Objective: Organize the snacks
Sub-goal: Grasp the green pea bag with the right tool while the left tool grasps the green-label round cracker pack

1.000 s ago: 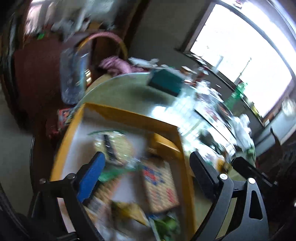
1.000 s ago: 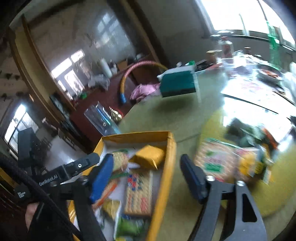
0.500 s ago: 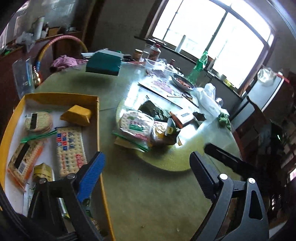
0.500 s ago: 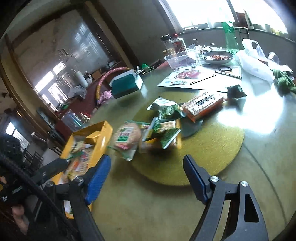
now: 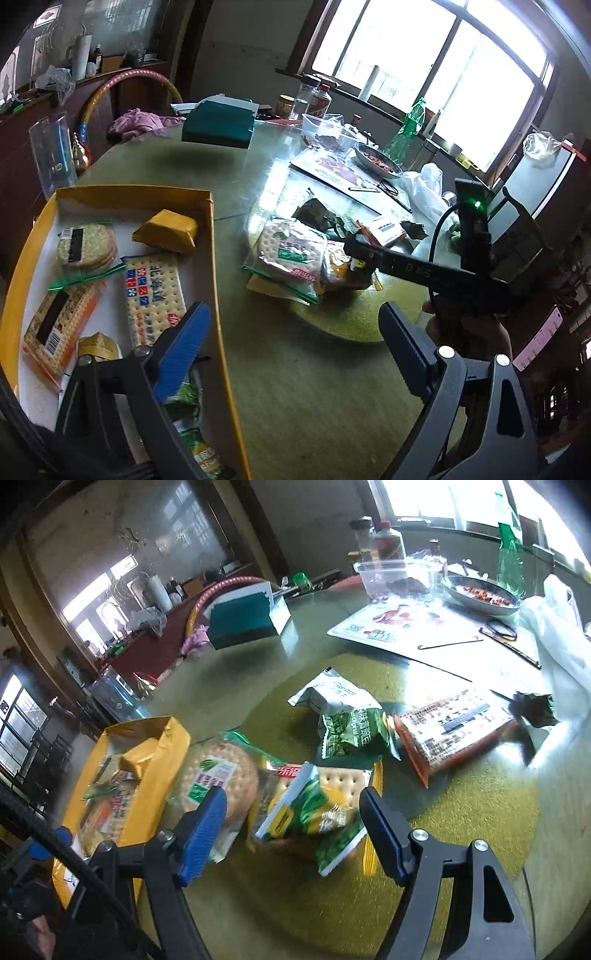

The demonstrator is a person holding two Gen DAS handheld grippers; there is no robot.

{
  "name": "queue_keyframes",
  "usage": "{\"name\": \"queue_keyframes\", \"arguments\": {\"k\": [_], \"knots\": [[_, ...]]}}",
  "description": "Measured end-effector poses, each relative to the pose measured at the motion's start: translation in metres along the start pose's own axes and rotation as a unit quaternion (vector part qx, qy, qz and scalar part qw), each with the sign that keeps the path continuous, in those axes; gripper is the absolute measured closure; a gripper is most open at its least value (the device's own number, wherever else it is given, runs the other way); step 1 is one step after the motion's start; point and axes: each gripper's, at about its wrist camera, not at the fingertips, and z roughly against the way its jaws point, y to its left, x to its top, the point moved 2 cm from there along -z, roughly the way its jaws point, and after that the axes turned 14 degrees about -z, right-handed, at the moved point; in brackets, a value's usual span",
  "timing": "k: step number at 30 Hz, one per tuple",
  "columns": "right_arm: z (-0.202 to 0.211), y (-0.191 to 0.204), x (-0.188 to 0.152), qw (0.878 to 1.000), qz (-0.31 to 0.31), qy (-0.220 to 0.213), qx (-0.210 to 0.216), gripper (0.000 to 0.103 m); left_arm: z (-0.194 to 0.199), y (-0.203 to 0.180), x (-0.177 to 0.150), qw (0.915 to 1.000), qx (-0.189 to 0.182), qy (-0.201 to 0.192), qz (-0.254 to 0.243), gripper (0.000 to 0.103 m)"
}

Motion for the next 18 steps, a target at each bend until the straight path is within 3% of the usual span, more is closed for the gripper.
{"name": "queue_keyframes", "arguments": {"k": [1, 3, 4, 13, 15, 17, 18], "knots": [[-0.003, -0.002, -0.002, 1.0, 0.003, 0.008, 0.0, 0.029, 0.0, 0.001, 0.0, 1.0, -0.002, -0.001, 0.001, 0.011], [-0.006, -0.004, -0.012, 1.0, 0.01, 0.024, -0.004, 0.042, -0.001, 0.003, 0.0, 1.0, -0.004, -0.001, 0.002, 0.011], [-0.007, -0.004, -0.015, 1.0, 0.011, 0.03, -0.002, 0.043, -0.002, 0.004, 0.0, 1.0, -0.007, -0.002, 0.004, 0.011], [-0.011, -0.003, -0.01, 1.0, 0.019, 0.019, -0.015, 0.044, -0.011, 0.004, -0.001, 0.9999, -0.011, 0.007, 0.003, 0.011], [-0.01, -0.005, -0.009, 1.0, 0.008, 0.019, -0.007, 0.052, -0.011, 0.004, -0.001, 0.9999, -0.014, 0.006, 0.003, 0.011], [-0.009, -0.007, -0.011, 1.0, 0.004, 0.018, -0.001, 0.053, -0.01, 0.002, 0.0, 0.9999, -0.011, 0.006, 0.001, 0.011], [-0.007, -0.008, -0.013, 1.0, 0.003, 0.017, 0.001, 0.065, -0.01, 0.002, 0.0, 0.9999, -0.013, 0.005, 0.001, 0.011]]}}
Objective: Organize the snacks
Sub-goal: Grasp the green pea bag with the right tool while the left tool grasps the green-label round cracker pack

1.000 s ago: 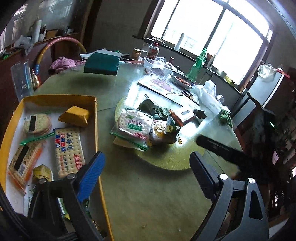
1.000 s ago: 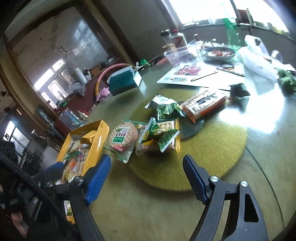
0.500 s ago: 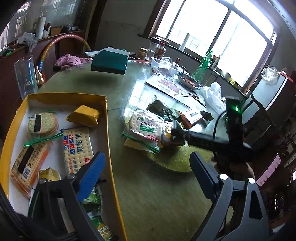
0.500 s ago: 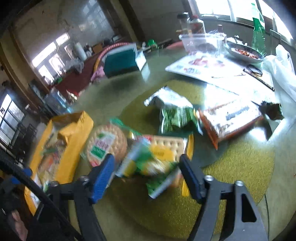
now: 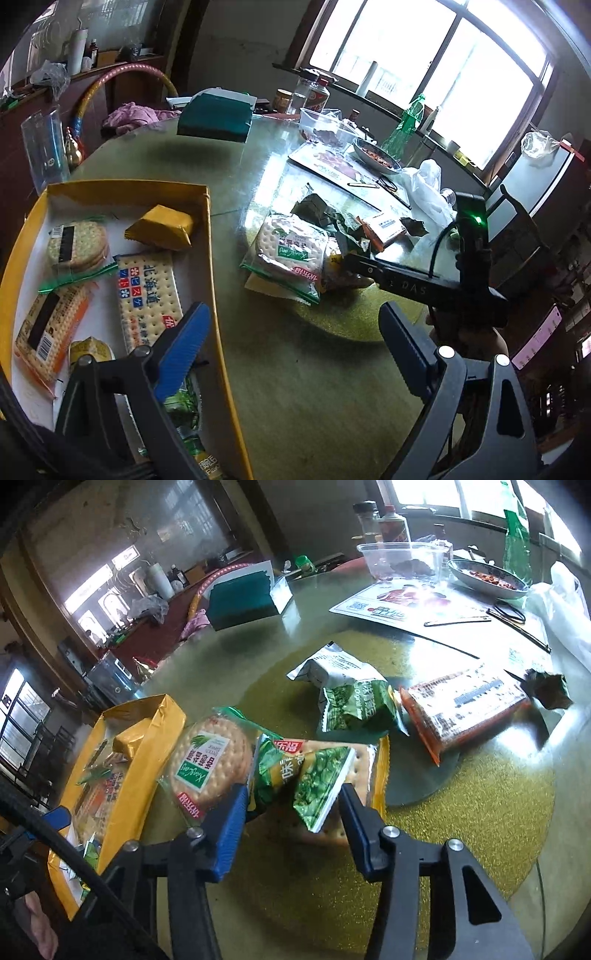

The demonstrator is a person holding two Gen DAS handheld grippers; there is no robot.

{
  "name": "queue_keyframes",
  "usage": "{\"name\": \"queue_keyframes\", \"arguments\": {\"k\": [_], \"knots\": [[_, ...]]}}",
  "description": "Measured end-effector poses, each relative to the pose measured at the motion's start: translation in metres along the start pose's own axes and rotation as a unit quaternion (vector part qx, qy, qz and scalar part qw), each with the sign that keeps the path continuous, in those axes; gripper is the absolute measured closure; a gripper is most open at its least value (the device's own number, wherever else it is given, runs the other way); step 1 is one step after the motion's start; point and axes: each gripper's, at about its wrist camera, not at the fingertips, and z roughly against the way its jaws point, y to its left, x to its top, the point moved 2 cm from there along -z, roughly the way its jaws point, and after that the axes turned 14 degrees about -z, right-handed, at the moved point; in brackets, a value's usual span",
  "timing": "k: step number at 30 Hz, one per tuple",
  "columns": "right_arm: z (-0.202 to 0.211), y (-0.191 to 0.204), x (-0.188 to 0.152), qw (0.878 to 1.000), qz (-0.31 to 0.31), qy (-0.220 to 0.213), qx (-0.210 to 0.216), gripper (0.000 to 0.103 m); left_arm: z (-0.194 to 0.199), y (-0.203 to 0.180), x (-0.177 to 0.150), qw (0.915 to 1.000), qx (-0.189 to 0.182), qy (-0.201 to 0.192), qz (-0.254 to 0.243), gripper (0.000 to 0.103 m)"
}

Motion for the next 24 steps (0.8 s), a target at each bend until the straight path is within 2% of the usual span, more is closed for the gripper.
{"name": "queue_keyframes", "arguments": {"k": [2, 7, 8, 9, 11, 16, 19, 20, 21, 24], "knots": [[0.003, -0.002, -0.003, 1.0, -0.005, 0.005, 0.008, 0.07, -0.003, 0.0, 0.001, 1.0, -0.003, 0.004, 0.006, 0.01], [0.016, -0.009, -0.013, 1.0, -0.019, 0.005, 0.024, 0.067, -0.007, -0.004, 0.008, 1.0, -0.003, 0.006, -0.001, 0.011], [0.019, -0.009, -0.013, 0.999, -0.02, 0.004, 0.029, 0.062, -0.007, -0.004, 0.008, 1.0, -0.004, 0.006, -0.002, 0.011], [0.024, -0.011, -0.013, 0.999, -0.027, 0.0, 0.03, 0.049, -0.007, -0.004, 0.009, 1.0, -0.005, 0.006, -0.001, 0.011], [0.032, -0.01, -0.011, 0.999, -0.032, -0.016, 0.024, 0.037, -0.007, -0.004, 0.008, 1.0, -0.004, 0.005, 0.004, 0.011], [0.027, -0.003, 0.002, 0.999, -0.033, -0.024, 0.015, 0.037, -0.005, -0.009, 0.007, 1.0, 0.001, 0.002, -0.005, 0.011], [0.009, 0.0, 0.006, 0.999, -0.036, -0.005, 0.004, 0.042, -0.005, -0.009, 0.008, 1.0, 0.004, 0.004, -0.004, 0.011], [0.004, -0.001, 0.005, 0.999, -0.041, 0.002, -0.002, 0.059, -0.005, -0.008, 0.008, 1.0, 0.003, 0.004, -0.002, 0.011], [0.001, 0.0, 0.002, 0.999, -0.042, 0.005, -0.004, 0.065, -0.005, -0.006, 0.009, 1.0, 0.005, 0.003, 0.0, 0.011], [0.006, -0.001, -0.007, 0.999, -0.042, -0.005, 0.003, 0.066, -0.014, -0.001, 0.014, 0.9998, -0.016, 0.005, 0.013, 0.011]]}}
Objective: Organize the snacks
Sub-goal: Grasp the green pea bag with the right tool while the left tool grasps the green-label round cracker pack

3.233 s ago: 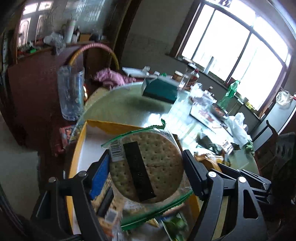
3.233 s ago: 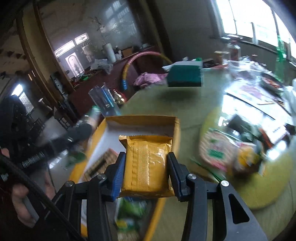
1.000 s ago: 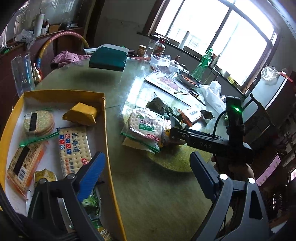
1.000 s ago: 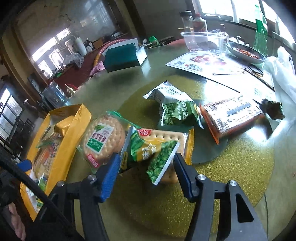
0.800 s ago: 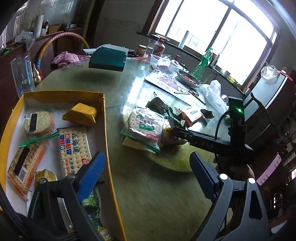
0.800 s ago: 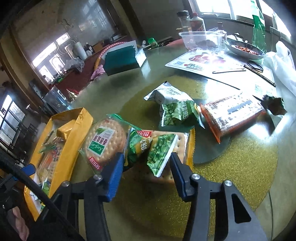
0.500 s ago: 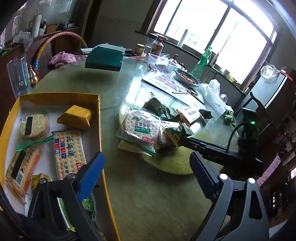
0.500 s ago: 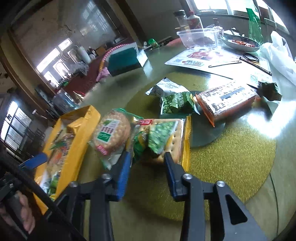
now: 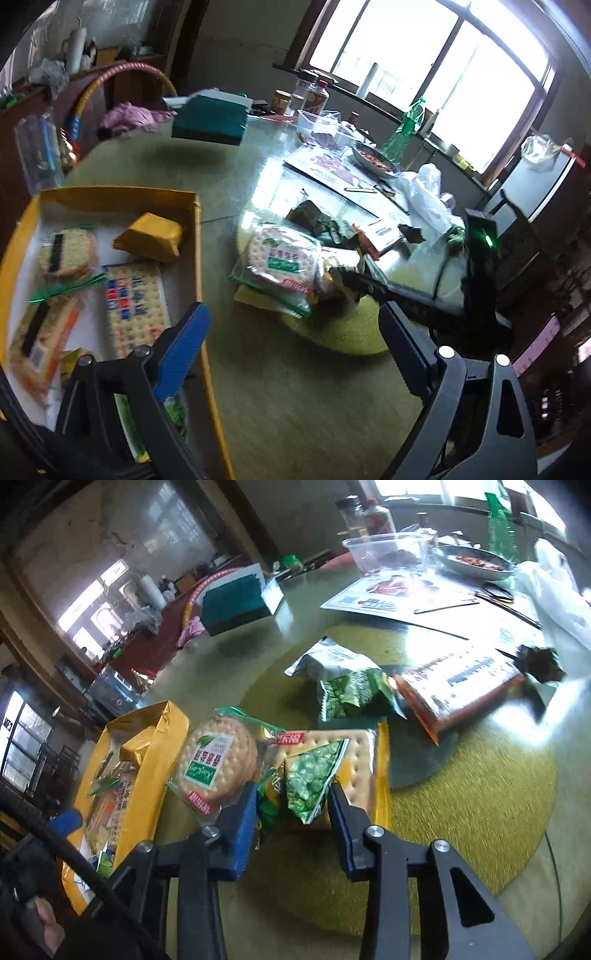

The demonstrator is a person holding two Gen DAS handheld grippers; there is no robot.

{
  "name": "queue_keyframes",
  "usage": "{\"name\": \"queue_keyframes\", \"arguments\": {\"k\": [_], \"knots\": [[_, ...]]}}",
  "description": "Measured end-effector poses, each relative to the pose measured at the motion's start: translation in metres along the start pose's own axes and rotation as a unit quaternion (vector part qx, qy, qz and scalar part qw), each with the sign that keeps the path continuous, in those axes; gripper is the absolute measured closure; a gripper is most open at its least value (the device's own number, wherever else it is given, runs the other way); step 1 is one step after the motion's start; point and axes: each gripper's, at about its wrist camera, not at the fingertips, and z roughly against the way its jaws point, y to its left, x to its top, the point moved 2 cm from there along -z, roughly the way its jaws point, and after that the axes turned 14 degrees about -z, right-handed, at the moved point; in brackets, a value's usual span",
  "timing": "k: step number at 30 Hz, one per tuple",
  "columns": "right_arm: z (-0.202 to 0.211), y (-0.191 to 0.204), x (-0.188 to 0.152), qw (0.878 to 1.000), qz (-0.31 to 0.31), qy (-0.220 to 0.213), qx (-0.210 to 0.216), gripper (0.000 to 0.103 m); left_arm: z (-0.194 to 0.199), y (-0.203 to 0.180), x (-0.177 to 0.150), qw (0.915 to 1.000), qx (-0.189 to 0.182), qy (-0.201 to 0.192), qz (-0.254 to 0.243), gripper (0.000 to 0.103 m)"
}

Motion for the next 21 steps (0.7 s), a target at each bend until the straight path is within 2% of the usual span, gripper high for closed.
{"name": "queue_keyframes", "arguments": {"k": [3, 6, 10, 16, 19, 21], "knots": [[0.016, -0.005, -0.013, 1.0, -0.008, -0.012, 0.01, 0.066, -0.017, 0.003, 0.009, 0.9998, -0.002, 0.018, 0.002, 0.011], [0.035, -0.011, -0.035, 0.999, -0.021, -0.023, 0.017, 0.066, -0.041, 0.0, 0.024, 0.9985, 0.022, 0.042, -0.028, 0.01], [0.056, -0.02, -0.065, 0.999, -0.029, -0.038, 0.004, 0.066, -0.076, -0.002, 0.038, 0.9966, 0.019, 0.068, -0.043, 0.011], [0.065, -0.039, -0.087, 0.998, -0.057, -0.029, 0.009, 0.066, -0.115, -0.008, 0.044, 0.9909, 0.019, 0.097, -0.091, 0.01], [0.065, -0.049, -0.087, 0.997, -0.071, -0.029, 0.009, 0.066, -0.123, -0.013, 0.042, 0.9831, 0.064, 0.111, -0.13, 0.01], [0.065, -0.053, -0.089, 0.996, -0.077, -0.03, 0.011, 0.066, -0.126, -0.011, 0.041, 0.9802, 0.078, 0.118, -0.138, 0.01]]}}
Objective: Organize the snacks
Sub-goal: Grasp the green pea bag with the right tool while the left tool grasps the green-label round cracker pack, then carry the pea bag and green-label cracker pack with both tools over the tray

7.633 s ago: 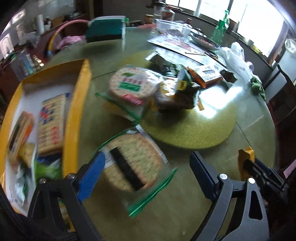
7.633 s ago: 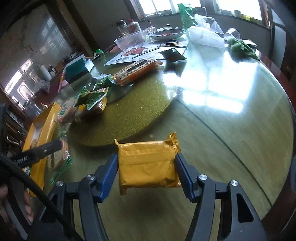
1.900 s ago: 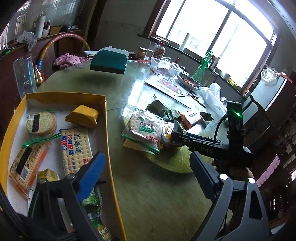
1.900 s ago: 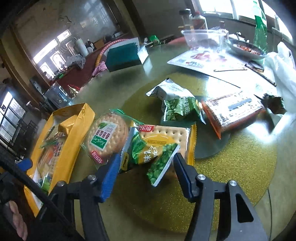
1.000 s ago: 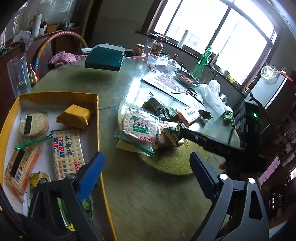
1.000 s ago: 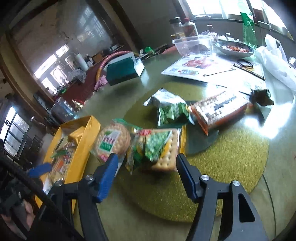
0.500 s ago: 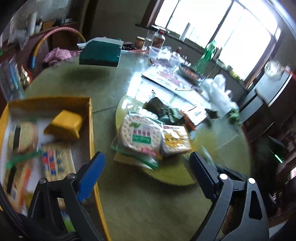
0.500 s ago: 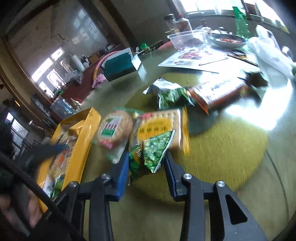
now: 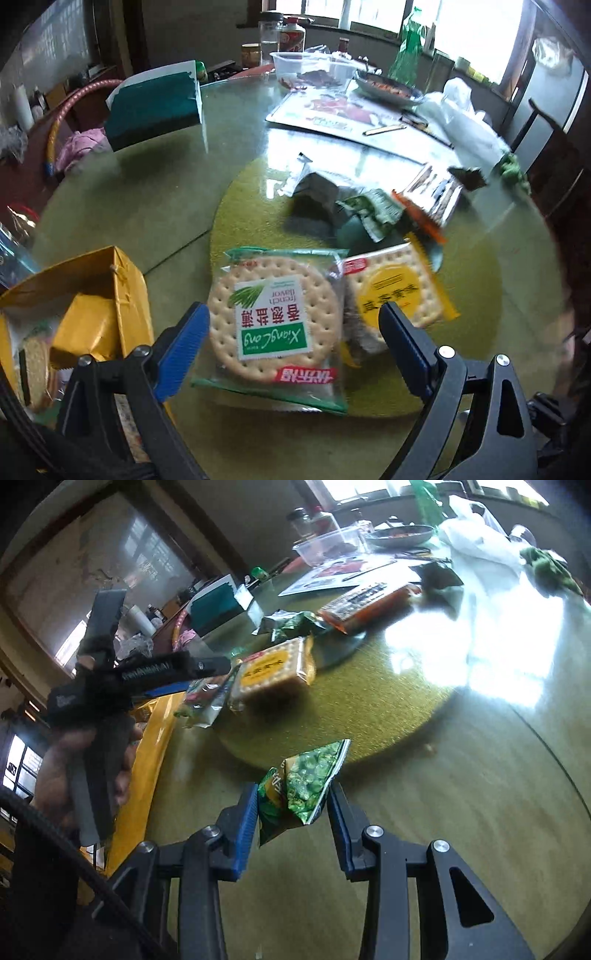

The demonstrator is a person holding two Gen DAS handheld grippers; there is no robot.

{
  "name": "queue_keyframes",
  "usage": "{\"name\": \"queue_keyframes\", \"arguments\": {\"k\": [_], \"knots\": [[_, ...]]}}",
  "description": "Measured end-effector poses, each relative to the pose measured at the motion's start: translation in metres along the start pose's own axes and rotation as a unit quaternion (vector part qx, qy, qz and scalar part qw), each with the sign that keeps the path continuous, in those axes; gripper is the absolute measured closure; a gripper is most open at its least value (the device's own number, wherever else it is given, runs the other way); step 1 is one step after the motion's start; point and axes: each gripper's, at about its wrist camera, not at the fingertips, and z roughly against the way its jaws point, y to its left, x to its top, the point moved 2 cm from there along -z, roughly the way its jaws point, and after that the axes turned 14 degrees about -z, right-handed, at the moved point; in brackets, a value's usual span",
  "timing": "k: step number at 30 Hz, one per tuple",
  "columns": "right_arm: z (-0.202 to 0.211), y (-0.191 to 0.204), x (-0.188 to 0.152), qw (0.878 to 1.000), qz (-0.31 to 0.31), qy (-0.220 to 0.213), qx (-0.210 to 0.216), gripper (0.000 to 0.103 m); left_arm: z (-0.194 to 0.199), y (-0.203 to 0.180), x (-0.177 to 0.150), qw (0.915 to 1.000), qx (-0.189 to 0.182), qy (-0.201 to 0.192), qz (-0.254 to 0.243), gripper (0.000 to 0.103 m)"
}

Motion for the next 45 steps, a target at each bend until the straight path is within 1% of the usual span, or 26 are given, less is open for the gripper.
{"name": "queue_keyframes", "arguments": {"k": [1, 3, 5, 7, 9, 12, 13, 14, 17, 20, 21, 24, 26, 27, 28, 31, 32, 34, 36, 37, 39, 42, 43, 45], "knots": [[0.0, -0.001, -0.001, 1.0, 0.0, 0.0, 0.001, 0.066, -0.002, 0.003, -0.001, 0.9999, 0.009, 0.008, 0.004, 0.01], [-0.002, -0.001, -0.003, 1.0, 0.003, 0.001, -0.001, 0.066, -0.005, 0.01, -0.002, 0.9997, 0.008, 0.019, 0.015, 0.01], [-0.003, -0.001, -0.005, 1.0, 0.006, 0.005, 0.0, 0.066, -0.001, 0.018, -0.003, 0.9994, 0.01, 0.006, 0.032, 0.01], [-0.003, -0.001, -0.007, 1.0, 0.009, 0.006, -0.001, 0.066, -0.001, 0.023, -0.003, 0.9991, 0.006, 0.005, 0.042, 0.01], [-0.004, 0.001, -0.007, 1.0, 0.011, 0.005, -0.001, 0.066, -0.007, 0.022, -0.005, 0.9991, -0.006, 0.018, 0.038, 0.01], [-0.004, 0.001, -0.007, 1.0, 0.01, 0.005, -0.002, 0.066, -0.016, 0.015, -0.004, 0.9992, 0.004, 0.032, 0.021, 0.012], [-0.004, 0.001, -0.007, 1.0, 0.01, 0.005, -0.002, 0.066, -0.017, 0.015, -0.005, 0.9993, 0.0, 0.031, 0.022, 0.015], [-0.004, 0.001, -0.007, 1.0, 0.009, 0.004, -0.003, 0.066, -0.016, 0.016, -0.006, 0.9993, -0.002, 0.027, 0.026, 0.026], [-0.004, 0.001, -0.007, 1.0, 0.009, 0.003, -0.005, 0.066, -0.012, 0.015, -0.008, 0.9992, -0.008, 0.024, 0.032, 0.026], [-0.003, 0.001, -0.008, 1.0, 0.011, 0.002, -0.008, 0.066, 0.005, 0.006, -0.013, 0.9999, 0.012, 0.004, 0.009, 0.026], [-0.002, 0.0, -0.008, 1.0, 0.01, 0.002, -0.009, 0.066, 0.013, 0.004, -0.016, 0.9998, 0.015, -0.002, 0.01, 0.026], [0.0, 0.002, -0.012, 1.0, 0.01, 0.001, -0.013, 0.066, 0.043, -0.001, -0.035, 0.9993, -0.009, -0.028, 0.023, 0.026], [0.001, 0.005, -0.018, 1.0, 0.013, 0.0, -0.011, 0.066, 0.071, -0.007, -0.057, 0.9978, -0.022, -0.053, 0.033, 0.026], [0.003, 0.008, -0.022, 1.0, 0.016, 0.001, -0.008, 0.066, 0.084, -0.009, -0.069, 0.9967, -0.028, -0.066, 0.038, 0.026], [0.004, 0.012, -0.026, 1.0, 0.02, 0.002, -0.005, 0.066, 0.103, -0.01, -0.087, 0.9947, -0.032, -0.083, 0.052, 0.026], [0.01, 0.032, -0.04, 0.999, 0.043, 0.002, 0.009, 0.066, 0.14, -0.005, -0.129, 0.9883, -0.037, -0.119, 0.089, 0.026], [0.012, 0.043, -0.046, 0.998, 0.055, 0.003, 0.018, 0.066, 0.152, 0.002, -0.145, 0.9854, -0.033, -0.127, 0.109, 0.026], [0.015, 0.063, -0.055, 0.997, 0.077, 0.007, 0.03, 0.066, 0.171, 0.016, -0.167, 0.9802, -0.021, -0.14, 0.138, 0.026], [0.018, 0.089, -0.064, 0.993, 0.104, 0.012, 0.046, 0.066, 0.188, 0.034, -0.185, 0.9776, 0.014, -0.144, 0.153, 0.026], [0.018, 0.098, -0.067, 0.992, 0.114, 0.014, 0.051, 0.066, 0.193, 0.04, -0.191, 0.9764, 0.024, -0.145, 0.159, 0.026], [0.016, 0.121, -0.075, 0.988, 0.138, 0.02, 0.059, 0.066, 0.199, 0.055, -0.203, 0.9747, 0.034, -0.14, 0.171, 0.026], [0.004, 0.152, -0.084, 0.983, 0.156, 0.046, 0.085, 0.066, 0.204, 0.074, -0.219, 0.9726, 0.052, -0.133, 0.183, 0.026], [-0.002, 0.162, -0.087, 0.981, 0.165, 0.052, 0.086, 0.066, 0.204, 0.078, -0.224, 0.9726, 0.057, -0.129, 0.185, 0.026], [-0.013, 0.177, -0.094, 0.978, 0.183, 0.059, 0.08, 0.066, 0.202, 0.085, -0.232, 0.9726, 0.055, -0.124, 0.188, 0.026]]}}
